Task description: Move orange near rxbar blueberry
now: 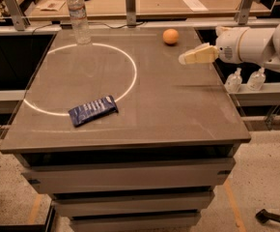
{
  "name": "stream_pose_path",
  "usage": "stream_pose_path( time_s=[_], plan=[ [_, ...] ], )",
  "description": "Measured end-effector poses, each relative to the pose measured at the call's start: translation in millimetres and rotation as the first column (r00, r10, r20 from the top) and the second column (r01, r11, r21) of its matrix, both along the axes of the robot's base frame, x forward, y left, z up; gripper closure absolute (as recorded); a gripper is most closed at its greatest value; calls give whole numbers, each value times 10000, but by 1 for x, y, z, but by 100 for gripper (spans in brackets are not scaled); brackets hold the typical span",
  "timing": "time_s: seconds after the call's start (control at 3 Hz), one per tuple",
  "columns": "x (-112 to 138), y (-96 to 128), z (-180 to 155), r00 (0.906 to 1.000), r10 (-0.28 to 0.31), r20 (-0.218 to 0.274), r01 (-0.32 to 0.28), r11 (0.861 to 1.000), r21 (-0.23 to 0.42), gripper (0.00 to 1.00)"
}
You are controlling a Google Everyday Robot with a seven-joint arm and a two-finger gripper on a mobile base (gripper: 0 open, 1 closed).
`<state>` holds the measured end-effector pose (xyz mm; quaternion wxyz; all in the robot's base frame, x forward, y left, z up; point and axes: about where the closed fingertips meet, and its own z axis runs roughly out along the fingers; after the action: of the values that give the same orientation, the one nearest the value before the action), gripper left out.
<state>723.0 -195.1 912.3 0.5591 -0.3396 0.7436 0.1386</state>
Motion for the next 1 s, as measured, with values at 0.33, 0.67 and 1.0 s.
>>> stream_pose_path(
  time_s=[0.33, 0.67, 1.0],
  plan=[
    [29, 1, 5, 9991, -415, 81, 412, 9986, 340, 0],
    [56, 7, 7, 9965, -814, -213, 820, 9962, 278, 0],
    [85, 15, -9, 9894, -1098, -952, 1119, 9936, 167, 0]
  ],
)
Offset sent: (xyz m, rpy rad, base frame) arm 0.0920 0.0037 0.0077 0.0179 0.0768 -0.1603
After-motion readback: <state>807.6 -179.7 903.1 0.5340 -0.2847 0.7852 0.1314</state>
